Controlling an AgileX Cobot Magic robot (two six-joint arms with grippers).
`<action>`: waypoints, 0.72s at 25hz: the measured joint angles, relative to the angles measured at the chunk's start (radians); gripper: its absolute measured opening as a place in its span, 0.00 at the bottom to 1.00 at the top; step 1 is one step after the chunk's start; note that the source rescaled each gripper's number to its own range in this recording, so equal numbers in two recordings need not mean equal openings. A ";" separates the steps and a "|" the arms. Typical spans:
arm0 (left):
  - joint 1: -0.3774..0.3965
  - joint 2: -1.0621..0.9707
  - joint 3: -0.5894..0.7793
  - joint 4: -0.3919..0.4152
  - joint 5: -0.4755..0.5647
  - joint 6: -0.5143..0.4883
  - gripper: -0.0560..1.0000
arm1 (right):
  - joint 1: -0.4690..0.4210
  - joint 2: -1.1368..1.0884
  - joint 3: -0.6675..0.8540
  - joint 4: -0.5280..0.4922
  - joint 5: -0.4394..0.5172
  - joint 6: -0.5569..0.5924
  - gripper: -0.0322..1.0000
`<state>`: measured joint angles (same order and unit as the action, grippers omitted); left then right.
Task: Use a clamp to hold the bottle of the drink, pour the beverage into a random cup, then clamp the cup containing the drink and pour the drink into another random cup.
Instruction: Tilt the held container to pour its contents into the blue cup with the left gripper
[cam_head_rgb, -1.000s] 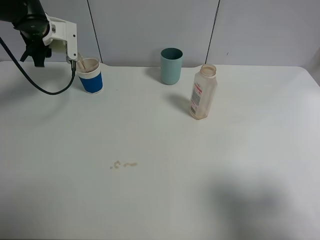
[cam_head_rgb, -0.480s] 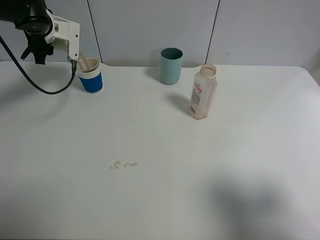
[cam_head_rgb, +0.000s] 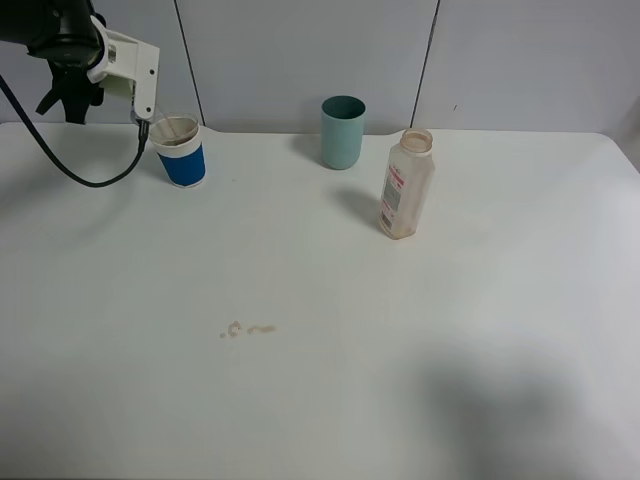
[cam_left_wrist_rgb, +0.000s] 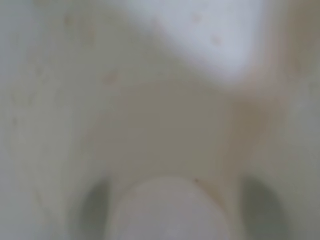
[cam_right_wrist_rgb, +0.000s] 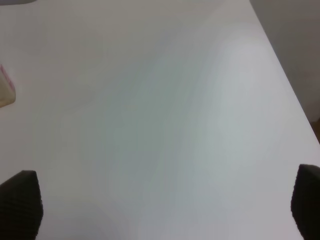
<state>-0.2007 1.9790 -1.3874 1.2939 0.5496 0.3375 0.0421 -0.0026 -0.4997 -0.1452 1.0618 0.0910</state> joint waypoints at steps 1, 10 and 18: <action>0.000 0.000 0.000 0.005 0.000 0.000 0.06 | 0.000 0.000 0.000 0.000 0.000 0.000 1.00; 0.000 -0.002 0.000 0.054 0.000 0.001 0.06 | 0.000 0.000 0.000 0.000 0.000 0.000 1.00; -0.010 -0.007 0.000 0.079 0.002 0.001 0.06 | 0.000 0.000 0.000 0.000 0.000 0.000 1.00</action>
<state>-0.2107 1.9719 -1.3874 1.3731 0.5517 0.3383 0.0421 -0.0026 -0.4997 -0.1452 1.0618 0.0910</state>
